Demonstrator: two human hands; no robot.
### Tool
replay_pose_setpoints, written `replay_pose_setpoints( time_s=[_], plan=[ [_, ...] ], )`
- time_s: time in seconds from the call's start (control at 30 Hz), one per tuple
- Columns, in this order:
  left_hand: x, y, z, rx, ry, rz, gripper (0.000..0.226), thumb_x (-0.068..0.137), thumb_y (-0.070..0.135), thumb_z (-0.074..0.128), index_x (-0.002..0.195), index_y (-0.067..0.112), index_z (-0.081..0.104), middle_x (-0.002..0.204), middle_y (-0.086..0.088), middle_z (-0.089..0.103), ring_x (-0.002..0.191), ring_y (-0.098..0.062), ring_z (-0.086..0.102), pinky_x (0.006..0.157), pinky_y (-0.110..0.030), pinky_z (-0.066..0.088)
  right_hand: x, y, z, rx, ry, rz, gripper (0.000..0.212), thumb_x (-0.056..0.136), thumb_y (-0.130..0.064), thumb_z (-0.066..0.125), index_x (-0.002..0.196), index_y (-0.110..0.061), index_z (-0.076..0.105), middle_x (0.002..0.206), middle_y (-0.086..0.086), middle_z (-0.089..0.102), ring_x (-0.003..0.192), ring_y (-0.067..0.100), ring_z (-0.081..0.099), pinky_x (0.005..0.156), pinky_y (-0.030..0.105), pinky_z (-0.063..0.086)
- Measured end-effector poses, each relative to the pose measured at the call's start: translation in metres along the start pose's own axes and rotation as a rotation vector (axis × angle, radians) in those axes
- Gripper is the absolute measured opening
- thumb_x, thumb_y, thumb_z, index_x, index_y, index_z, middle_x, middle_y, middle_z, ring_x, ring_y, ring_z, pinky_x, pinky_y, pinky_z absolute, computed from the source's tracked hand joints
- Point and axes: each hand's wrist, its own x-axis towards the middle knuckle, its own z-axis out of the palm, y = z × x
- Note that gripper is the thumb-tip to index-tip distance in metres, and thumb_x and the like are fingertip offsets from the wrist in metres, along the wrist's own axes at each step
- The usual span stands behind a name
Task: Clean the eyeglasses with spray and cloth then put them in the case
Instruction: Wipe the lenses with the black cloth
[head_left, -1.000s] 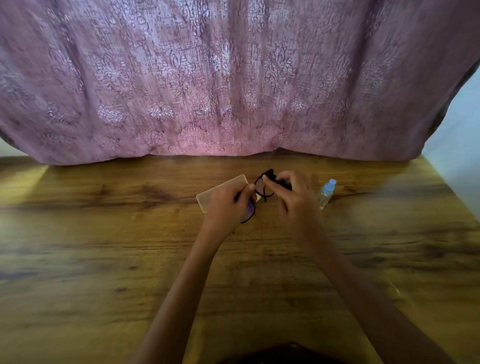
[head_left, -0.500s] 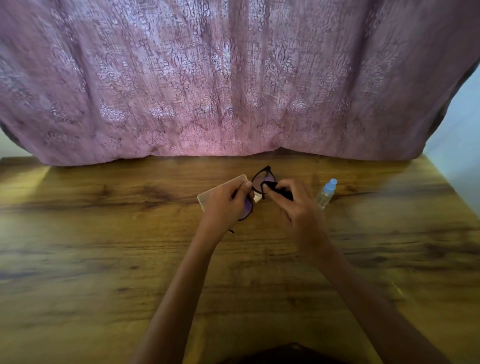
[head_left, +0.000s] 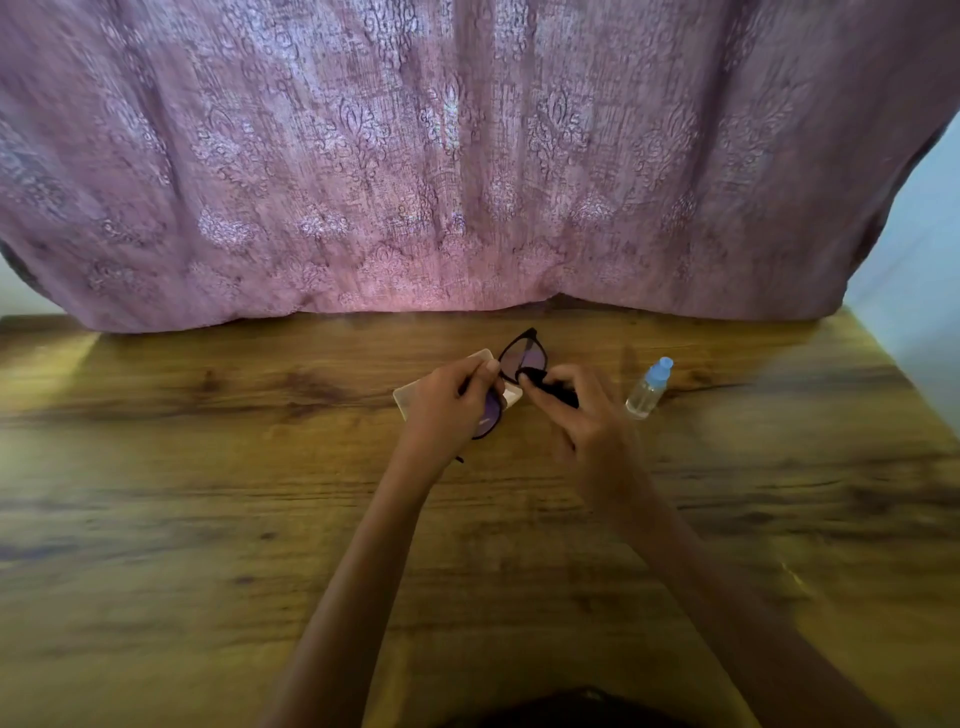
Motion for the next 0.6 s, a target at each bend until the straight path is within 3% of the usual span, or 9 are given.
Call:
replay_pose_setpoints(
  time_s=[0.07, 0.17, 0.23, 0.37, 0.47, 0.6],
  plan=[
    [0.000, -0.001, 0.000, 0.033, -0.005, 0.017, 0.034, 0.101, 0.028, 0.047, 0.079, 0.010, 0.065, 0.076, -0.005, 0.069, 0.074, -0.018, 0.063, 0.079, -0.042, 0.053, 0.000, -0.002, 0.001, 0.005, -0.014, -0.003, 0.035, 0.091, -0.001, 0.049, 0.122, -0.003, 0.065, 0.106, 0.016, 0.061, 0.097, 0.026, 0.059, 0.077, 0.024, 0.053],
    [-0.001, 0.001, 0.000, 0.109, -0.014, 0.061, 0.033, 0.101, 0.028, 0.047, 0.081, 0.011, 0.066, 0.073, -0.001, 0.068, 0.062, -0.001, 0.053, 0.064, -0.019, 0.040, 0.002, -0.005, 0.000, -0.016, -0.020, -0.006, 0.035, 0.089, 0.002, 0.054, 0.122, -0.003, 0.065, 0.106, 0.016, 0.062, 0.097, 0.026, 0.058, 0.077, 0.021, 0.050],
    [-0.002, 0.002, 0.000, 0.164, -0.012, 0.088, 0.032, 0.100, 0.027, 0.047, 0.081, 0.010, 0.066, 0.070, 0.003, 0.065, 0.059, 0.001, 0.051, 0.059, -0.013, 0.036, 0.004, -0.007, 0.000, -0.011, -0.020, 0.003, 0.036, 0.087, 0.003, 0.059, 0.122, -0.002, 0.065, 0.108, 0.017, 0.061, 0.098, 0.027, 0.059, 0.076, 0.024, 0.054],
    [-0.003, 0.005, 0.002, 0.231, -0.017, 0.134, 0.032, 0.100, 0.027, 0.048, 0.082, 0.007, 0.066, 0.071, -0.002, 0.063, 0.062, -0.006, 0.051, 0.059, -0.015, 0.036, 0.007, -0.005, -0.001, -0.004, -0.001, 0.013, 0.033, 0.093, -0.005, 0.052, 0.124, -0.004, 0.064, 0.110, 0.017, 0.060, 0.102, 0.028, 0.058, 0.071, 0.031, 0.058],
    [-0.003, 0.005, 0.003, 0.215, -0.009, 0.157, 0.032, 0.099, 0.026, 0.050, 0.080, 0.006, 0.066, 0.072, -0.005, 0.065, 0.067, -0.014, 0.056, 0.062, -0.021, 0.037, 0.011, -0.002, -0.002, 0.000, 0.029, 0.024, 0.034, 0.095, -0.009, 0.048, 0.125, -0.005, 0.064, 0.109, 0.015, 0.060, 0.100, 0.023, 0.055, 0.066, 0.028, 0.055],
    [-0.004, 0.004, 0.004, 0.192, 0.008, 0.163, 0.031, 0.099, 0.023, 0.050, 0.079, 0.007, 0.066, 0.073, -0.002, 0.066, 0.070, -0.013, 0.058, 0.068, -0.024, 0.041, 0.015, 0.003, -0.003, -0.047, 0.047, 0.079, 0.039, 0.092, -0.009, 0.043, 0.125, -0.004, 0.064, 0.108, 0.014, 0.060, 0.098, 0.019, 0.049, 0.069, 0.021, 0.048]
  ],
)
